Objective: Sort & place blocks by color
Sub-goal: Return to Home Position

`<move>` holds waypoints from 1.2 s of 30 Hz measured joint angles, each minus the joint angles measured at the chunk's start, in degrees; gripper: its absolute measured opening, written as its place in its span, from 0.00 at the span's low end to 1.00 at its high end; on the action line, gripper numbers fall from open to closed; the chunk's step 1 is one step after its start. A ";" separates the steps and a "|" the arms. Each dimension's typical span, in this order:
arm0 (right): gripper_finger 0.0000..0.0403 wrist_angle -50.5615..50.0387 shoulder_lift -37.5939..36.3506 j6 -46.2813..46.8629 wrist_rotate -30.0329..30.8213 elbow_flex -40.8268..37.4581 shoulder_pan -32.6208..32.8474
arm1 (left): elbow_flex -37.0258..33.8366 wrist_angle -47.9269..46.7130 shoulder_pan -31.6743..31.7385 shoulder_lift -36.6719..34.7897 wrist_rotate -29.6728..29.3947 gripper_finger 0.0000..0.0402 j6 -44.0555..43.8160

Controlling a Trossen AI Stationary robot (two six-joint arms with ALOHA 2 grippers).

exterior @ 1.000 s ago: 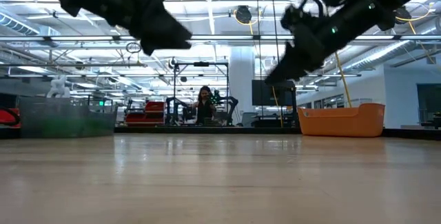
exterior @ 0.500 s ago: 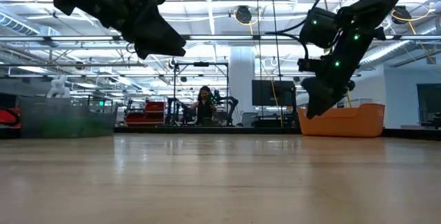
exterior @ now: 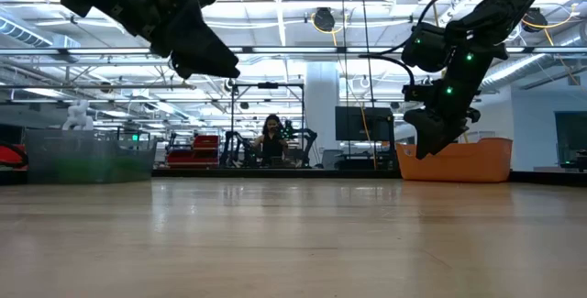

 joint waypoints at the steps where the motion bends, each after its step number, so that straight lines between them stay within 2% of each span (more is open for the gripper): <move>1: 0.58 -0.15 0.00 -0.04 0.00 0.02 -0.38 | 0.00 -0.62 0.00 0.00 -0.57 0.41 -0.08; 12: 0.58 -0.51 -0.43 -1.98 -1.32 0.03 -0.77 | 0.02 -2.72 0.07 0.00 -2.53 0.41 -1.91; 14: 0.58 0.35 -1.24 -3.26 -3.16 -0.08 -0.01 | 0.09 -4.22 0.39 0.00 -4.25 0.41 -2.63; 16: 0.58 2.40 -2.40 -3.73 -4.40 -0.11 1.02 | 0.11 -7.97 1.24 0.00 -8.65 0.41 -4.71; 20: 0.58 6.81 -5.45 -3.87 -4.63 -0.11 3.52 | 0.11 -19.23 5.30 0.00 -15.29 0.41 -11.11; 26: 0.58 12.66 -8.66 -3.69 -4.65 -0.11 8.48 | 0.11 -31.25 11.77 0.02 -17.19 0.41 -17.54; 29: 0.58 14.87 -8.90 -3.68 -4.63 -0.11 10.88 | 0.11 -33.70 14.79 0.04 -17.82 0.41 -17.77; 36: 0.58 15.18 -8.87 -3.40 -4.63 -0.11 14.40 | 0.11 -32.77 20.56 0.07 -20.86 0.41 -11.90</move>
